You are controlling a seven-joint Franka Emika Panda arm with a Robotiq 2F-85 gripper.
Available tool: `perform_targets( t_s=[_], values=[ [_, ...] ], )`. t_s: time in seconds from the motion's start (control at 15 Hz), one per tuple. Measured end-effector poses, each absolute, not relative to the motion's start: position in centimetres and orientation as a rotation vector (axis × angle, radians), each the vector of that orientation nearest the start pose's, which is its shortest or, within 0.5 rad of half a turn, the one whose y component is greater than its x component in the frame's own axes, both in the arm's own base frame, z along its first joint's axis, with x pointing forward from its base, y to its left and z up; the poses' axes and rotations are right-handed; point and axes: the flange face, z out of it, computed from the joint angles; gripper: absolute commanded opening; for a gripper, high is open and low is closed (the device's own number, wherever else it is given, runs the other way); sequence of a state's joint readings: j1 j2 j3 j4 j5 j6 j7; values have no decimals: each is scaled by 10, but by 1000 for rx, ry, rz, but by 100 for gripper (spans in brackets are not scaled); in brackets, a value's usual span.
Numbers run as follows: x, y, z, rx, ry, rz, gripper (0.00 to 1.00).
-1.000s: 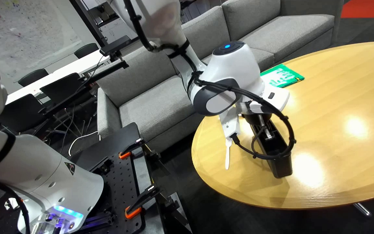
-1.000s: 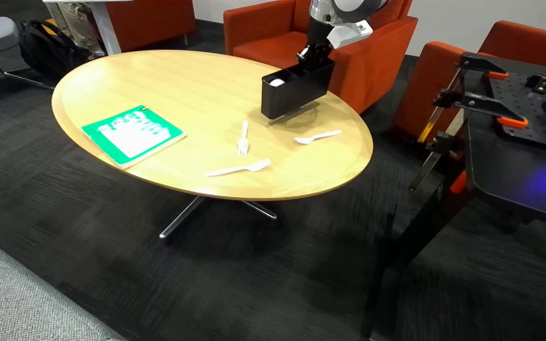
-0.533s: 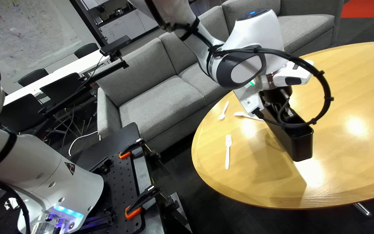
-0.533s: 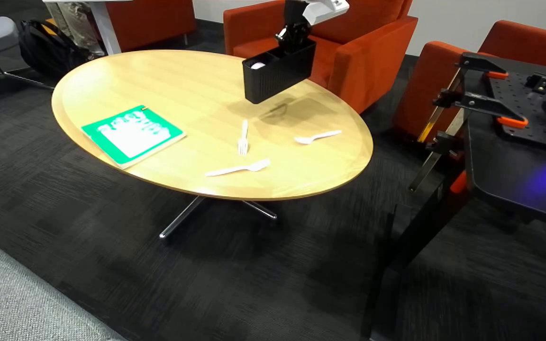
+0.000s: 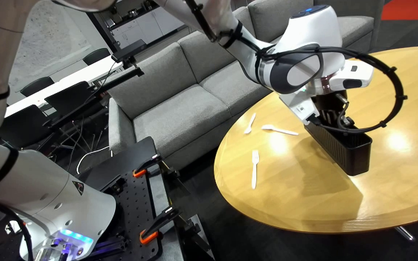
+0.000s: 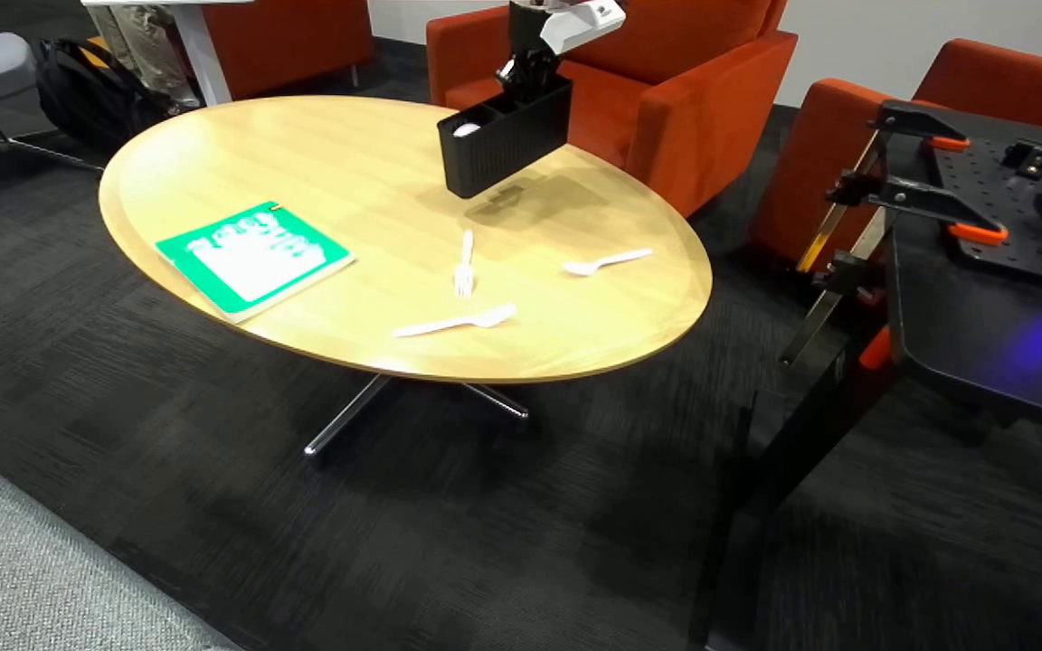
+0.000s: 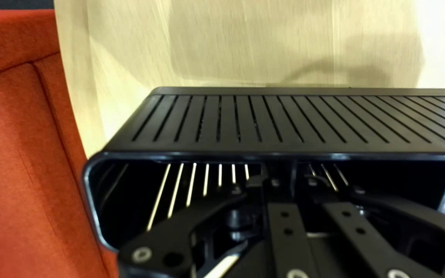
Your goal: Move the black cutlery stand
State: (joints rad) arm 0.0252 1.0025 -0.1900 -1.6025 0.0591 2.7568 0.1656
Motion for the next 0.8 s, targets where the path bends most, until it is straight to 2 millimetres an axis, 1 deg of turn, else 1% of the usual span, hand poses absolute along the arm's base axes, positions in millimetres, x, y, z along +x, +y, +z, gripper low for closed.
perform_targets(
  t_s=[0.33, 0.67, 0.73, 0.8],
  values=[
    [686, -103, 32, -3204, 472, -276, 1],
    [691, -107, 14, -3177, 502, -280, 1],
    [692, -108, 12, -3172, 510, -282, 4],
    [692, -108, 9, -3167, 521, -283, 25]
  ],
)
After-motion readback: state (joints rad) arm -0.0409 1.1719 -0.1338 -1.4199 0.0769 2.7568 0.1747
